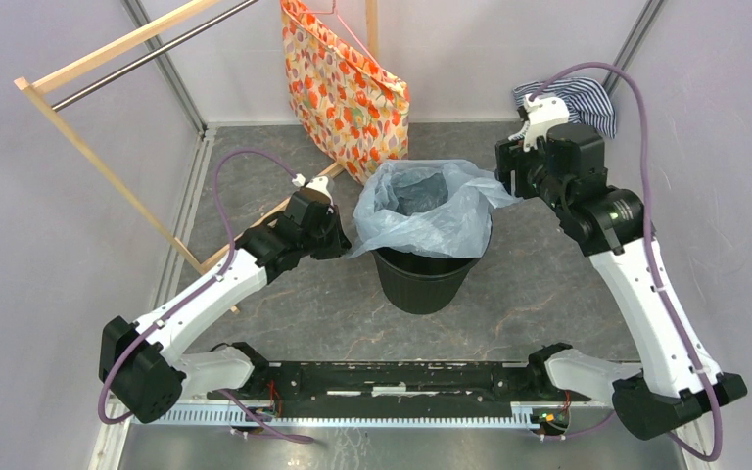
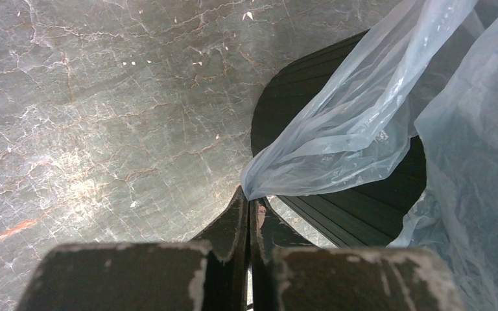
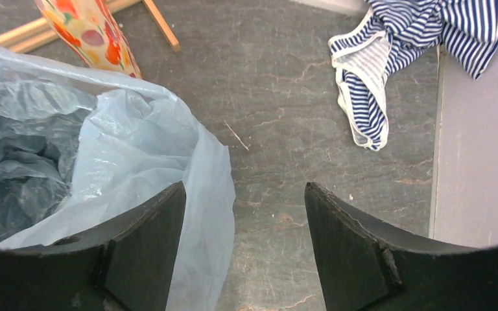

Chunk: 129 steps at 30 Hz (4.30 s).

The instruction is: Put the trash bags into the trash bin

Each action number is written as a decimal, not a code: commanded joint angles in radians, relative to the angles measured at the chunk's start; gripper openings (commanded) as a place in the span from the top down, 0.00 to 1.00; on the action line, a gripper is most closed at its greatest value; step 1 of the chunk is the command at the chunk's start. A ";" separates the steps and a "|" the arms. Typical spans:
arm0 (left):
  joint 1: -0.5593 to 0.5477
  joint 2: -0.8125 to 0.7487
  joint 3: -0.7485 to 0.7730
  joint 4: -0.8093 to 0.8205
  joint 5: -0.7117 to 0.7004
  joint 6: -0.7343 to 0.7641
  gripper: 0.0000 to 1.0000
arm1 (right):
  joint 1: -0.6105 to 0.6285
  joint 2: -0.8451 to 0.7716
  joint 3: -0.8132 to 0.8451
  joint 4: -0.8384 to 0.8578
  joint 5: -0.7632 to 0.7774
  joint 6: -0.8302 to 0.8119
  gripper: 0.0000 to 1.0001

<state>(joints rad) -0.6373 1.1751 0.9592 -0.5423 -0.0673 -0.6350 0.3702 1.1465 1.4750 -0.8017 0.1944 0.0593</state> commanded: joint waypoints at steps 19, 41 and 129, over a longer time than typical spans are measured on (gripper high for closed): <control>-0.004 0.009 0.030 0.043 0.016 0.006 0.98 | -0.003 -0.132 0.088 0.061 -0.296 -0.040 0.25; -0.004 0.019 0.045 0.043 0.020 0.014 0.98 | -0.002 -0.132 -0.137 0.182 -0.484 -0.162 0.34; 0.093 0.330 0.025 0.045 -0.049 0.003 0.98 | -0.001 -0.576 -0.901 0.164 -0.151 0.254 0.98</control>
<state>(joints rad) -0.5583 1.5063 0.9890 -0.4377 -0.0360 -0.7029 0.3714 0.5461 0.5327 -0.5125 -0.0875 0.2996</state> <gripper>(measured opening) 0.032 0.006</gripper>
